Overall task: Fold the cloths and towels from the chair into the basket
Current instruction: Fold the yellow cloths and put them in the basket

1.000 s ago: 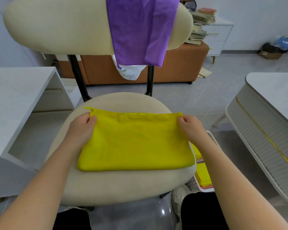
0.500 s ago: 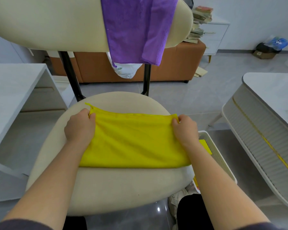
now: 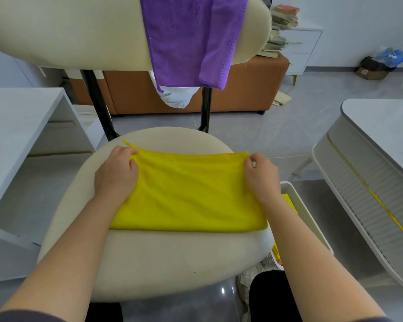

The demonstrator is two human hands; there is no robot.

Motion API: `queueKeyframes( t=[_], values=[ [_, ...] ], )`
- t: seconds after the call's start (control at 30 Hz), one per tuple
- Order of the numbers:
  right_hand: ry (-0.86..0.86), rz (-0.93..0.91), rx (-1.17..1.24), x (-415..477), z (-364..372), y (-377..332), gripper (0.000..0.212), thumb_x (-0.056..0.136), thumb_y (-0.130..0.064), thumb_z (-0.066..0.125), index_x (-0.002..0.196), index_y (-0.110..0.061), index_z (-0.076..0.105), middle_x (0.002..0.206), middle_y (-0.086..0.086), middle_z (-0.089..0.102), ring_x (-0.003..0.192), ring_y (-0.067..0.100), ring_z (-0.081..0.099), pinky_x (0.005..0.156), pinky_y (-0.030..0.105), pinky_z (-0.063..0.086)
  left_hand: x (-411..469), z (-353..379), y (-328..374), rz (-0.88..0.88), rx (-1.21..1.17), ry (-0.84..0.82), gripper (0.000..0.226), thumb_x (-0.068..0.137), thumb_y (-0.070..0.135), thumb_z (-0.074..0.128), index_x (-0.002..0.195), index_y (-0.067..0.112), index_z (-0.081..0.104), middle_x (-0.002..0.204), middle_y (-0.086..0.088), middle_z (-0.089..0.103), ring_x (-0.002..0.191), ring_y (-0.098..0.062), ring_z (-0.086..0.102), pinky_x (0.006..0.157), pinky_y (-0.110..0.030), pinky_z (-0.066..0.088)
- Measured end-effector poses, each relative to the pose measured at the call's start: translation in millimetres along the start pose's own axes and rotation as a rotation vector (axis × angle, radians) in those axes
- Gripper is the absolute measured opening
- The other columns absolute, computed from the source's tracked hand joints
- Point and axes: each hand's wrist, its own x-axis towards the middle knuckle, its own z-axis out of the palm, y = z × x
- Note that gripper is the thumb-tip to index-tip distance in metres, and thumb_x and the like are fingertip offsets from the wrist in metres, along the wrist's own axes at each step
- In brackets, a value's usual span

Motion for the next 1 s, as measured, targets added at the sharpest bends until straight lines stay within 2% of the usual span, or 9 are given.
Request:
queueKeyframes(
  t=[0.1,0.23,0.3,0.37,0.47,0.57,0.83,0.93,1.0],
  values=[
    [0.012,0.005,-0.006,1,4,5,0.027,0.097,-0.025,0.040,0.106,-0.012,0.063,0.105,0.016,0.065,0.098,0.036,0.056,0.070,0.034,0.038,-2,1,2,-0.009,0.102,-0.090,0.037,0.095,0.015,0.041,0.130,0.016,0.053,0.127,-0.007,0.044,0.100,-0.031,0.051,0.069,-0.037,0.039],
    [0.023,0.014,-0.113,-2,5,-1,0.039,0.097,-0.030,0.043,0.134,-0.019,0.047,0.125,0.014,0.057,0.113,0.036,0.053,0.084,0.040,0.043,-8,-3,11,-0.024,0.266,-0.046,0.039,0.094,0.024,0.046,0.131,0.020,0.053,0.133,-0.010,0.038,0.113,-0.032,0.042,0.087,-0.042,0.037],
    [0.087,-0.077,-0.212,-6,2,-8,0.044,0.097,-0.029,0.043,0.139,-0.016,0.041,0.135,0.012,0.047,0.120,0.034,0.047,0.089,0.041,0.041,-10,-6,20,0.012,0.331,-0.012,0.044,0.094,0.034,0.046,0.136,0.022,0.046,0.146,-0.012,0.030,0.128,-0.033,0.031,0.099,-0.045,0.029],
    [0.095,-0.230,-0.278,-10,1,-16,0.049,0.097,-0.029,0.041,0.143,-0.012,0.034,0.148,0.012,0.033,0.134,0.032,0.033,0.102,0.043,0.033,-10,-5,29,0.096,0.322,-0.093,0.054,0.095,0.045,0.039,0.145,0.025,0.033,0.156,-0.010,0.015,0.143,-0.027,0.011,0.111,-0.047,0.016],
    [-0.154,-0.372,-0.405,-20,10,-22,0.059,0.101,-0.041,0.029,0.151,-0.017,0.009,0.160,0.005,-0.002,0.146,0.028,-0.005,0.115,0.051,0.003,-16,7,36,0.328,0.282,-0.322,0.074,0.086,0.068,0.012,0.150,0.031,0.011,0.159,-0.001,-0.005,0.146,-0.016,-0.009,0.117,-0.045,-0.001],
    [-0.359,-0.328,-0.507,-25,22,-14,0.063,0.098,-0.055,0.019,0.152,-0.028,-0.001,0.159,0.002,-0.012,0.145,0.031,-0.015,0.113,0.057,-0.004,-23,18,37,0.417,0.282,-0.509,0.103,0.061,0.085,-0.015,0.150,0.035,0.000,0.158,0.004,-0.013,0.145,-0.012,-0.014,0.116,-0.045,-0.006],
    [-0.343,-0.257,-0.523,-25,27,-16,0.058,0.098,-0.054,0.014,0.151,-0.033,0.000,0.160,0.001,-0.010,0.145,0.032,-0.013,0.110,0.062,-0.007,-28,22,39,0.368,0.332,-0.527,0.090,0.068,0.078,-0.008,0.149,0.038,-0.004,0.158,0.005,-0.013,0.145,-0.013,-0.012,0.115,-0.052,-0.006],
    [-0.273,-0.320,-0.509,-28,22,-26,0.057,0.100,-0.049,0.016,0.151,-0.031,-0.001,0.160,0.002,-0.011,0.145,0.029,-0.015,0.110,0.062,-0.008,-34,26,46,0.181,0.333,-0.472,0.070,0.089,0.068,0.011,0.150,0.035,0.002,0.159,0.003,-0.010,0.146,-0.016,-0.010,0.113,-0.056,-0.005],
    [-0.256,-0.382,-0.519,-32,21,-32,0.056,0.101,-0.047,0.017,0.151,-0.030,-0.001,0.160,0.001,-0.010,0.145,0.028,-0.014,0.111,0.061,-0.007,-39,28,59,0.000,0.248,-0.414,0.067,0.094,0.062,0.016,0.151,0.030,0.003,0.159,-0.001,-0.006,0.146,-0.020,-0.008,0.113,-0.057,-0.005]
  ],
)
